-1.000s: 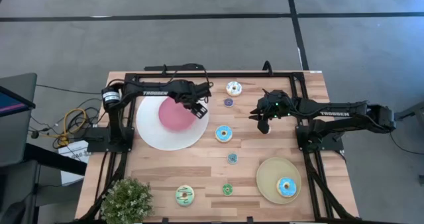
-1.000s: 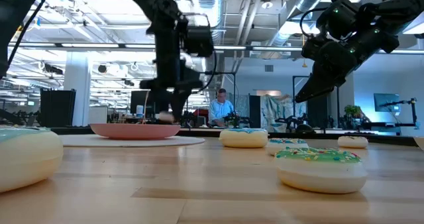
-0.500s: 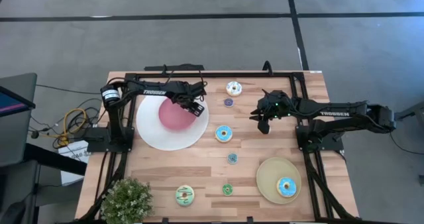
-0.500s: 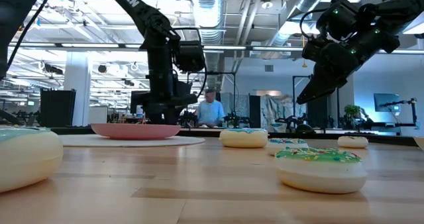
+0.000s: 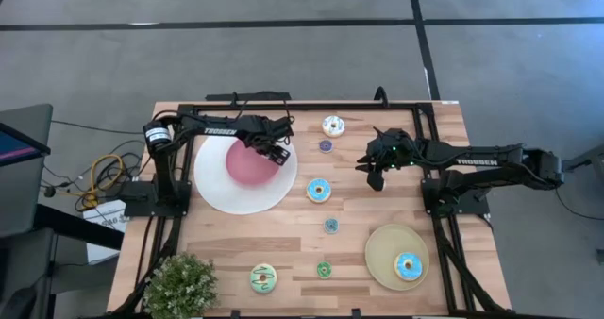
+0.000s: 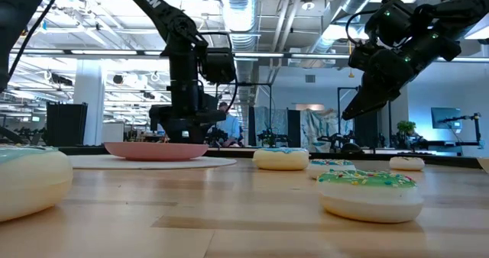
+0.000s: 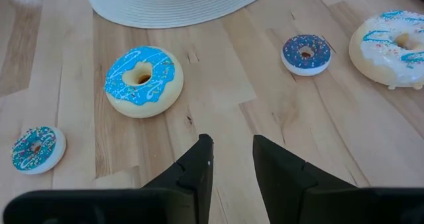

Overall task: Pick & Place donuts
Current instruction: Put the small blue donut onto the pink plate, then put the large white donut onto the brown plate

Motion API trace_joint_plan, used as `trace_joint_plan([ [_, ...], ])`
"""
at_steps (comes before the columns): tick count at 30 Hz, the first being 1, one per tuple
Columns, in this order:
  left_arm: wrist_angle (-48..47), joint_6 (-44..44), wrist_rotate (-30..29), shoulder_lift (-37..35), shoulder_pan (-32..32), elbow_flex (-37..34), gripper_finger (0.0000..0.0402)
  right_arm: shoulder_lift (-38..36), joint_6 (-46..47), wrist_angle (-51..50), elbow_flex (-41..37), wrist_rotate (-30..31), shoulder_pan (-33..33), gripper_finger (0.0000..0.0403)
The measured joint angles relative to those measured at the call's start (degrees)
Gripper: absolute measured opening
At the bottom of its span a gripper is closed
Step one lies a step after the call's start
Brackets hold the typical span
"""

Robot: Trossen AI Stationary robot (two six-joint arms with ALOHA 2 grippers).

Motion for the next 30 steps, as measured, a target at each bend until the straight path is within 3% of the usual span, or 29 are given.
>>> trace_joint_plan([
  [6, -5.22, 0.23, -2.87, -2.55, -0.75, 1.68, 0.0284, 0.01, 0.00, 0.00, 0.00, 0.00, 0.01, 0.0098],
  [14, -6.08, -0.25, -8.25, -15.07, -6.72, 1.77, 0.0284, -0.01, 0.48, 0.07, 0.02, 0.00, 0.01, 0.0098],
  [17, -5.75, -1.64, -10.96, -19.99, -12.40, 1.77, 0.0284, -0.01, 1.95, 0.11, 0.01, 0.01, 0.01, 0.0098],
  [22, -5.72, -3.55, -23.90, -25.50, -25.81, 1.84, 0.0284, 0.01, 4.10, 0.43, 0.02, 0.02, 0.01, 0.0098],
  [27, -5.96, -6.92, -35.66, -26.29, -38.49, 1.46, 0.0284, 0.00, 4.91, 2.42, 0.02, 0.03, 0.01, 0.0098],
  [30, -2.72, -10.00, -39.62, -26.33, -43.37, -2.48, 0.0284, -0.01, 5.18, 4.10, 0.02, 0.02, 0.01, 0.0098],
])
